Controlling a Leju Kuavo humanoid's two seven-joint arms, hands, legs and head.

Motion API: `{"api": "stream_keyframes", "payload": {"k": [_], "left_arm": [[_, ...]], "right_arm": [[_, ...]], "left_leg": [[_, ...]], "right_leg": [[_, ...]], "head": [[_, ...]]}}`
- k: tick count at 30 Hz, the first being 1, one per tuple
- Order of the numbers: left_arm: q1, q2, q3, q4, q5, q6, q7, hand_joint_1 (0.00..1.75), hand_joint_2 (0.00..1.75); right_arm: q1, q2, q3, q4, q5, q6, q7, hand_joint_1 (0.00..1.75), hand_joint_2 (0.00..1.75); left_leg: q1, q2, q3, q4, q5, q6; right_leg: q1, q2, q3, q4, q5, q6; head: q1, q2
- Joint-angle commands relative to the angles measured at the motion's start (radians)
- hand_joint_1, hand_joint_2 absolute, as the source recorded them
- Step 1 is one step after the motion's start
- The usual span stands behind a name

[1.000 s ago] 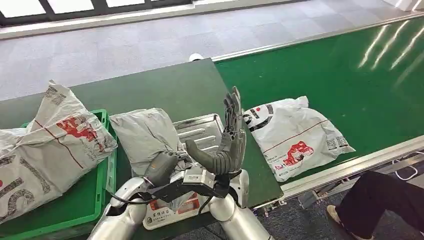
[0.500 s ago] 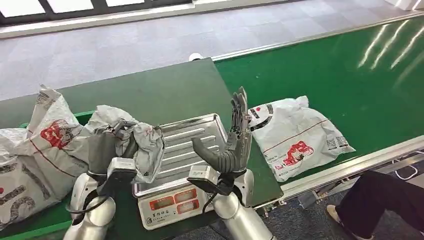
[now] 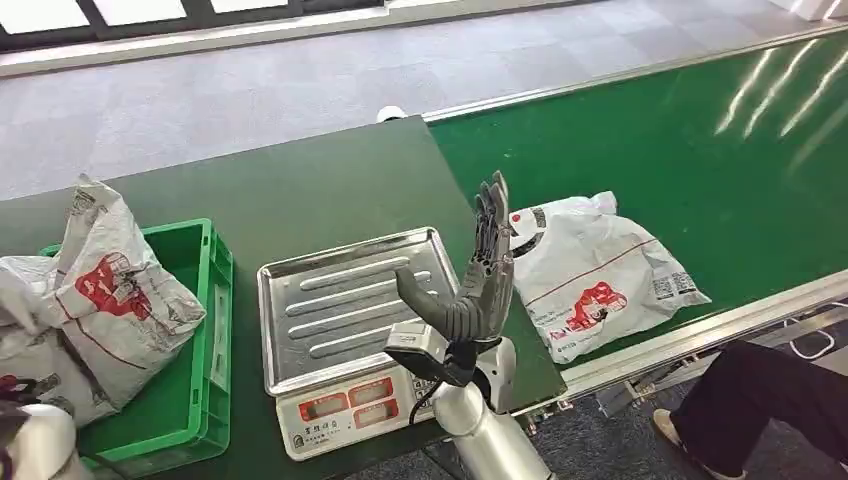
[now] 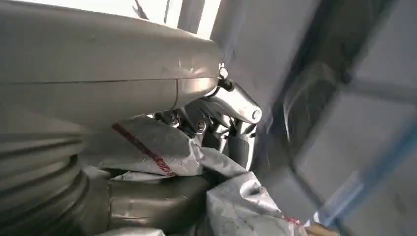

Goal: Moved the parcel from conveyor to table for the left to box.

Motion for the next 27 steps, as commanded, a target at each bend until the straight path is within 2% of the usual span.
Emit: {"api": "stream_keyframes", "payload": {"k": [1,5,6,8,10,12,15,16,18,23,27], "left_arm": [[-0.059,-0.067,0.206,-0.28,0.109,-0.004,-0.08,1.75,1.75],[-0.048,-0.067,0.19,-0.238,0.037,-0.004,-0.058,1.75,1.75],[-0.041,-0.067,0.139,-0.135,-0.192,-0.004,0.036,1.75,1.75],[-0.079,-0.054,0.058,0.201,-0.576,-0.014,0.341,1.75,1.75],[-0.162,0.034,-0.01,0.457,-0.672,-0.133,0.535,1.75,1.75],[-0.218,0.084,-0.069,0.641,-0.681,-0.189,0.629,1.75,1.75],[-0.318,0.114,-0.087,0.913,-0.552,-0.35,0.604,1.75,1.75],[-0.342,0.127,-0.095,0.987,-0.564,-0.367,0.634,1.75,1.75],[-0.379,0.143,-0.075,1.11,-0.521,-0.361,0.613,1.75,1.75],[-0.399,0.153,-0.061,1.203,-0.491,-0.362,0.598,1.75,1.75],[-0.397,0.159,-0.053,1.229,-0.489,-0.375,0.625,1.75,1.75]], "right_arm": [[-0.031,0.033,-0.045,0.024,-0.001,-0.001,-0.001,0.0,1.75],[-0.031,0.033,-0.048,0.02,-0.001,-0.001,0.0,0.0,1.75],[-0.027,0.033,-0.056,0.004,0.002,-0.001,0.0,0.0,1.75],[-0.026,0.033,-0.052,-0.008,0.012,-0.001,0.011,0.0,1.75],[-0.031,0.033,-0.042,-0.005,0.026,-0.001,0.03,0.0,1.75],[-0.029,0.033,-0.039,0.002,0.037,-0.001,0.038,0.0,1.75],[-0.03,0.033,-0.035,0.02,0.035,-0.001,0.03,0.0,1.75],[-0.028,0.033,-0.035,0.023,0.034,-0.001,0.026,0.0,1.75],[-0.025,0.033,-0.032,0.026,0.033,-0.001,0.026,0.0,1.75],[-0.022,0.033,-0.027,0.03,0.043,-0.001,0.037,0.0,1.75],[-0.013,0.033,-0.02,0.031,0.041,-0.001,0.031,0.0,1.75]], "left_leg": [[0.001,0.001,-0.002,0.002,-0.001,0.0],[0.0,0.001,0.0,0.0,0.0,0.0],[0.0,0.0,0.0,0.0,0.0,0.0],[0.0,-0.004,0.002,-0.001,0.001,0.0],[0.0,-0.013,0.003,-0.004,0.005,0.001],[0.0,-0.016,0.002,-0.002,0.006,0.0],[0.0,-0.014,0.0,-0.004,0.008,0.001],[0.0,-0.01,0.0,-0.003,0.007,0.0],[0.0,-0.009,0.001,-0.005,0.009,-0.001],[-0.001,0.004,0.001,-0.001,0.006,0.0],[0.0,0.001,0.002,-0.003,0.006,-0.001]], "right_leg": [[0.001,0.003,-0.002,0.001,0.0,-0.001],[0.0,0.002,0.0,0.0,0.0,-0.001],[0.0,0.001,0.0,0.0,0.0,0.0],[-0.001,-0.003,0.003,-0.001,0.0,0.0],[-0.001,-0.011,0.006,-0.004,0.001,-0.001],[0.0,-0.015,0.004,-0.003,0.0,-0.001],[0.0,-0.013,0.004,-0.005,0.004,-0.001],[0.0,-0.009,0.002,-0.004,0.005,-0.001],[0.001,-0.009,0.002,-0.005,0.007,-0.003],[0.0,0.003,-0.002,0.0,0.008,-0.003],[0.001,0.002,-0.001,-0.003,0.008,-0.004]], "head": [[0.0,0.0],[0.0,0.0],[0.0,0.0],[0.0,0.0],[0.0,0.0],[0.0,0.0],[0.0,0.0],[0.0,0.0],[0.0,0.0],[0.0,0.0],[0.0,0.0]]}}
